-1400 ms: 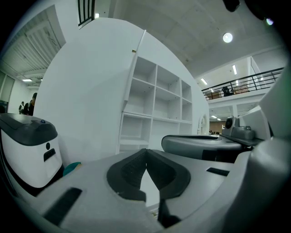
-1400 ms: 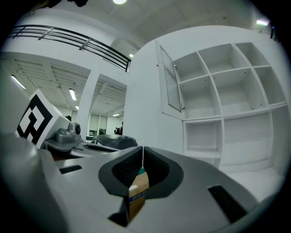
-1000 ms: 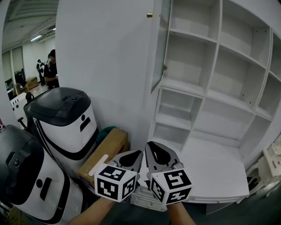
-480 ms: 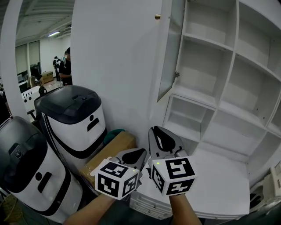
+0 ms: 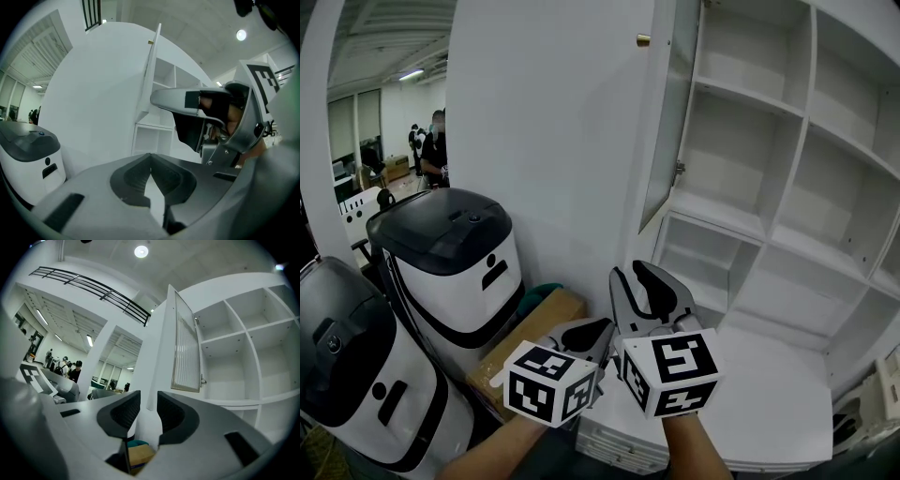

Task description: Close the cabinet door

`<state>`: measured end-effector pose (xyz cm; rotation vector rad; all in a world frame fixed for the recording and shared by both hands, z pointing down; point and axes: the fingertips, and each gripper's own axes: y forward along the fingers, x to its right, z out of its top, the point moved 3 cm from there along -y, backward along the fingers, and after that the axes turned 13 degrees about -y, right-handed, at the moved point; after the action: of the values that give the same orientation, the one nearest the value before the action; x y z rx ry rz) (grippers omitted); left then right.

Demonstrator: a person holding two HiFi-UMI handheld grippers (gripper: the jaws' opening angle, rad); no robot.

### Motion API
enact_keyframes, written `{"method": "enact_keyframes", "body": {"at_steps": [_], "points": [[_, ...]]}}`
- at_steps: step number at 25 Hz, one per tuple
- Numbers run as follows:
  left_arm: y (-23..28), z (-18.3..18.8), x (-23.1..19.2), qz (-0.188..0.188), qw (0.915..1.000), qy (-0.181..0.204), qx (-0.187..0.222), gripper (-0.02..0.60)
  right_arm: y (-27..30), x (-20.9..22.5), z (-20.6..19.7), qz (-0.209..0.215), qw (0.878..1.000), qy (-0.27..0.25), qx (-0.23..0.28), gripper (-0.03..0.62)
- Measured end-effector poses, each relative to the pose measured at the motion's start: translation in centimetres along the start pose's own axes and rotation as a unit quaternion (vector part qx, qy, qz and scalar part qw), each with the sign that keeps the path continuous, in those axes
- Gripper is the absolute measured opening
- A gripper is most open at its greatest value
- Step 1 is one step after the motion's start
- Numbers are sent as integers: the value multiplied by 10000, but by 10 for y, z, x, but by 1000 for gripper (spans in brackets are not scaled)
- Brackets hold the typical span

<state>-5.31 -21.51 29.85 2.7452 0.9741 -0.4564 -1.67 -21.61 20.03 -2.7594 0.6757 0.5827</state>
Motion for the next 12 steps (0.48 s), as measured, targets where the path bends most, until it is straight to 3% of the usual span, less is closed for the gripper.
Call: {"method": "enact_keyframes", "body": {"at_steps": [6, 12], "points": [[16, 15, -13, -292, 9996, 10, -1, 11, 19, 6, 4, -437, 9989, -74, -142, 100], [27, 25, -22, -607, 9981, 73, -82, 11, 30, 9, 8, -1018, 9945, -33, -252, 143]]}}
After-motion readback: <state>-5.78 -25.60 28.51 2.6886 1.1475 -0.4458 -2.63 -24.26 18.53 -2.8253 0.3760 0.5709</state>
